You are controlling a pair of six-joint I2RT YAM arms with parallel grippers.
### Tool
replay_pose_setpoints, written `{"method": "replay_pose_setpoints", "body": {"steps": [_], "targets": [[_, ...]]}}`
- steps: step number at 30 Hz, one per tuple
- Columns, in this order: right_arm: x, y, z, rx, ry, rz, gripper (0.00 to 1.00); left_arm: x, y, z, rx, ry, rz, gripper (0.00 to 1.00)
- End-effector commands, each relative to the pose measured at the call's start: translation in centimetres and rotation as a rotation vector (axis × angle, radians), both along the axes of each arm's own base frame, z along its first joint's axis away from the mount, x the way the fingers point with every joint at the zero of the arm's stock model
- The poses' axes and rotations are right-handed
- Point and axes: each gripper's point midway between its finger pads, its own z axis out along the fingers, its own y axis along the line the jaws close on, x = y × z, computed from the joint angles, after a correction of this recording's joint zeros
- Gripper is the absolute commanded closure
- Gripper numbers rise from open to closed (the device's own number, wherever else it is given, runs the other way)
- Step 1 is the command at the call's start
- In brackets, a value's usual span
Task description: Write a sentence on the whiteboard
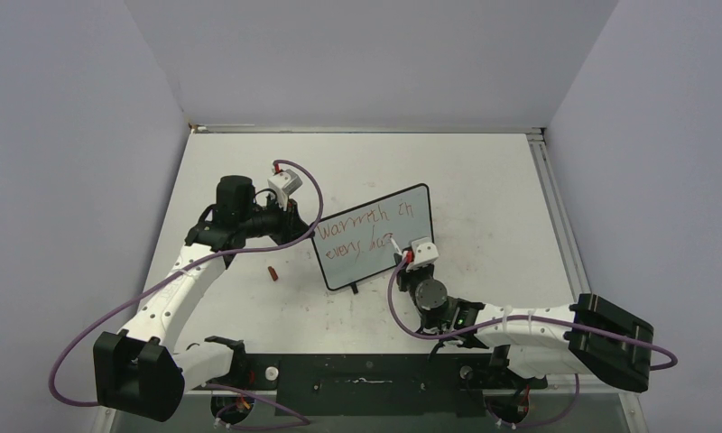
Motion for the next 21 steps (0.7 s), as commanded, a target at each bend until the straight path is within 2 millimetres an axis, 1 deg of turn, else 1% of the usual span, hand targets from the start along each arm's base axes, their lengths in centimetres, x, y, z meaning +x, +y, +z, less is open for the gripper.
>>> {"method": "replay_pose_setpoints", "body": {"steps": [1, 8, 12, 14, 16, 21], "targets": [[-0.4, 0.0, -1.0, 0.030, 0.043, -0.003, 0.95, -0.3, 0.6, -1.1, 0.035, 0.031, 0.013, 1.00], [-2.0, -0.1, -3.5, 0.009, 0.101, -0.002, 0.95, -0.3, 0.6, -1.2, 0.035, 0.031, 0.015, 1.00], [-2.9, 0.6, -4.5, 0.000, 0.123, 0.022, 0.95, -0.3, 0.6, -1.1, 0.035, 0.030, 0.014, 1.00], [-3.1, 1.3, -4.4, 0.004, 0.119, 0.044, 0.95, -0.3, 0.6, -1.1, 0.034, 0.031, 0.013, 1.00], [-3.1, 2.1, -3.8, 0.013, 0.105, 0.065, 0.95, -0.3, 0.6, -1.1, 0.035, 0.030, 0.013, 1.00], [-2.6, 3.5, -1.1, 0.050, 0.048, 0.093, 0.95, -0.3, 0.6, -1.1, 0.033, 0.028, 0.014, 1.00]]}}
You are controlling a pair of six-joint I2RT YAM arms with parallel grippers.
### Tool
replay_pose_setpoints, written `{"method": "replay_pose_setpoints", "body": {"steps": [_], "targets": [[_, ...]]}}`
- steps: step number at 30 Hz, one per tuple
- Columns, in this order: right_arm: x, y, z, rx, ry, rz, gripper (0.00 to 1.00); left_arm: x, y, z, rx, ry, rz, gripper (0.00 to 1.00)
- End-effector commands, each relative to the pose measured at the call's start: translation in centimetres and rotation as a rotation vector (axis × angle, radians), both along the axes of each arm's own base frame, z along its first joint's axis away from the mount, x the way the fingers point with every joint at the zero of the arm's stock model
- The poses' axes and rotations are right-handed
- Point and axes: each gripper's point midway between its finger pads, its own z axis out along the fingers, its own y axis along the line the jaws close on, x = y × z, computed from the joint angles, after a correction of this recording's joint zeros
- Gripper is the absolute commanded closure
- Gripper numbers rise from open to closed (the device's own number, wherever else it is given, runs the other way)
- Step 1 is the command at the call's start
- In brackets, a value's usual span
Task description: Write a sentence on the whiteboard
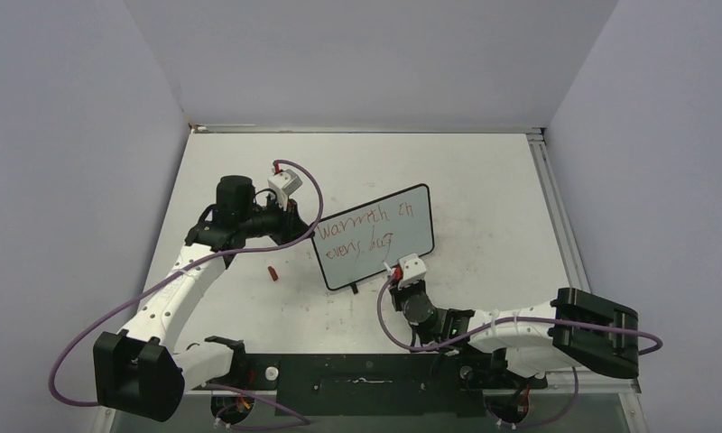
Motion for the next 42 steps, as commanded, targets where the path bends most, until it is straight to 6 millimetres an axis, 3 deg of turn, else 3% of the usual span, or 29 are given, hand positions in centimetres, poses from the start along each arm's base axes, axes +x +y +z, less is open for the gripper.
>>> {"method": "replay_pose_setpoints", "body": {"steps": [1, 7, 13, 18, 42], "targets": [[0.8, 2.4, 4.7, 0.130, -0.078, 0.018, 0.95, -0.3, 0.6, -1.1, 0.034, 0.028, 0.015, 1.00], [0.8, 1.4, 7.7, 0.203, -0.119, 0.003, 0.95, -0.2, 0.6, -1.1, 0.034, 0.029, 0.014, 1.00], [2.1, -0.6, 7.9, 0.185, -0.129, -0.043, 0.95, -0.3, 0.6, -1.1, 0.034, 0.027, 0.015, 1.00], [3.0, -0.7, 8.8, 0.189, -0.157, -0.040, 0.95, -0.2, 0.6, -1.2, 0.036, 0.030, 0.015, 1.00], [3.9, 0.4, 8.5, 0.171, -0.164, -0.010, 0.95, -0.2, 0.6, -1.2, 0.036, 0.033, 0.014, 1.00]]}}
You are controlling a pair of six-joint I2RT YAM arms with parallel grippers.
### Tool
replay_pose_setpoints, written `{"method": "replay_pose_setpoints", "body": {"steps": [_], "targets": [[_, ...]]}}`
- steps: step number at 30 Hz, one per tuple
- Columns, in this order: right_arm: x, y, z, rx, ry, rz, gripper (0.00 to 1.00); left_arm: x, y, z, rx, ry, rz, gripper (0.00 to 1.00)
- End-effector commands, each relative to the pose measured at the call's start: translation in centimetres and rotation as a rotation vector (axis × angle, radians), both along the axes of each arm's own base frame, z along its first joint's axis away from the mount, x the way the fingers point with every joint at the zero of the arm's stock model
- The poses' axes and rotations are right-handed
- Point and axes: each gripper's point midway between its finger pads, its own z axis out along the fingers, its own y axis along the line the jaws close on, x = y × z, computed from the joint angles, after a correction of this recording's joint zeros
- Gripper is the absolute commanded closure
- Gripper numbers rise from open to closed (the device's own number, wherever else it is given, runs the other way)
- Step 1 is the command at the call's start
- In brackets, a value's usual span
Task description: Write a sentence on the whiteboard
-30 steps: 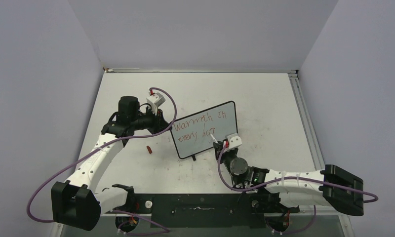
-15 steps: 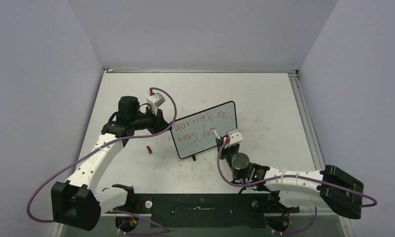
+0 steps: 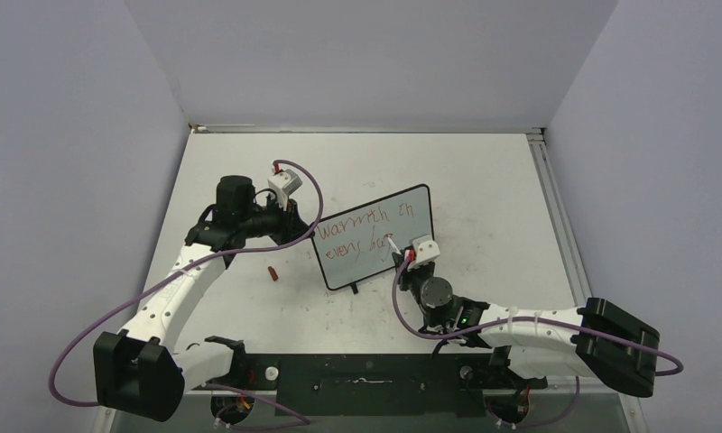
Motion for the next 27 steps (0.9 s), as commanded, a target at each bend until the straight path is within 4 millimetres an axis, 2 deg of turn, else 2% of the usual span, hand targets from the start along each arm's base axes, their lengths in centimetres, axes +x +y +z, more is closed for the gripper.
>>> {"method": "replay_pose_setpoints", "body": {"steps": [1, 9, 27], "targets": [[0.7, 1.2, 2.7, 0.080, -0.047, 0.009, 0.95, -0.2, 0.6, -1.2, 0.035, 0.031, 0.013, 1.00], [0.8, 1.5, 2.1, 0.068, -0.034, 0.019, 0.95, -0.2, 0.6, -1.2, 0.036, 0.032, 0.014, 1.00], [-0.6, 0.6, -1.2, 0.058, 0.050, 0.004, 0.95, -0.3, 0.6, -1.2, 0.034, 0.033, 0.014, 1.00]]}}
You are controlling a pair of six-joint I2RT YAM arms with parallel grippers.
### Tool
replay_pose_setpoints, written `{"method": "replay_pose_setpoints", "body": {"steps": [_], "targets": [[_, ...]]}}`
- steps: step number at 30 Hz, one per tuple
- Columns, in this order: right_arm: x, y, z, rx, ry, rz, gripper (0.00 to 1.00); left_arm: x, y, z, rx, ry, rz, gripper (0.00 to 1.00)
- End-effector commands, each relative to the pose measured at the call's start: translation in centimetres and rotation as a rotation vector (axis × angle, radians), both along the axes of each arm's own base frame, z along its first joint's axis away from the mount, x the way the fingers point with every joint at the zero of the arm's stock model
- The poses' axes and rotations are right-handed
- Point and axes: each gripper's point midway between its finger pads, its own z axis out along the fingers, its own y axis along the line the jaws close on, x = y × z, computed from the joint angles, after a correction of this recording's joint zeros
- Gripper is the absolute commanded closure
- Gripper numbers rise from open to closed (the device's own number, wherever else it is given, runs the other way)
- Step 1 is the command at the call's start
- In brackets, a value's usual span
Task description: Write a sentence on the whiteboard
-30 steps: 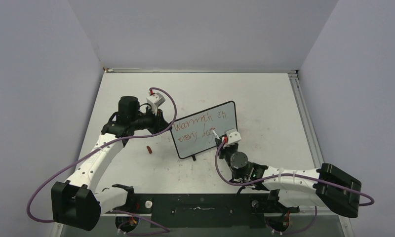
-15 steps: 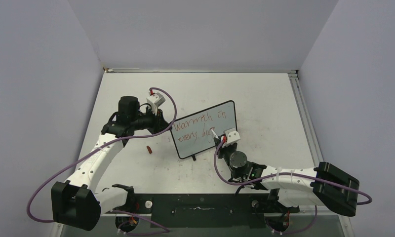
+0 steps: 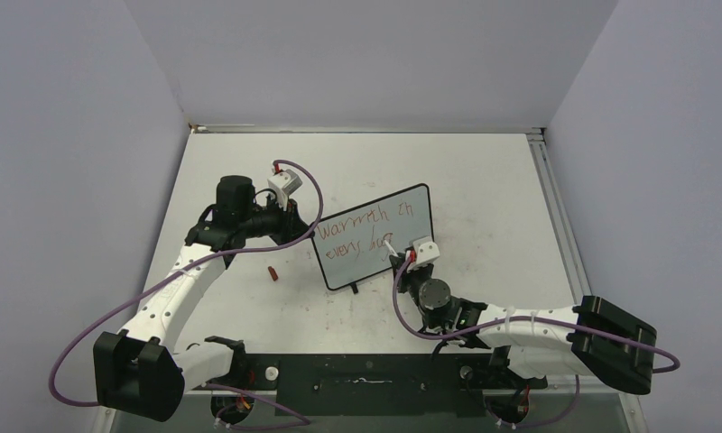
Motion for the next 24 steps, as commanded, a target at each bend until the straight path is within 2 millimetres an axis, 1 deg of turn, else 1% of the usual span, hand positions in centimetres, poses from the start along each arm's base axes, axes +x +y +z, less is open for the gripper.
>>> {"method": "replay_pose_setpoints", "body": {"steps": [1, 8, 19, 24], "targets": [[-0.3, -0.2, -1.0, 0.007, 0.028, -0.011, 0.95, -0.3, 0.6, -1.2, 0.035, 0.034, 0.014, 1.00], [-0.2, -0.8, -1.5, -0.006, 0.034, -0.037, 0.95, -0.3, 0.6, -1.2, 0.035, 0.033, 0.014, 1.00], [-0.3, -0.9, -2.4, -0.015, 0.054, -0.043, 0.95, -0.3, 0.6, -1.2, 0.035, 0.034, 0.013, 1.00], [-0.1, -1.3, -2.2, -0.018, 0.045, -0.061, 0.95, -0.3, 0.6, -1.2, 0.034, 0.033, 0.014, 1.00]]}}
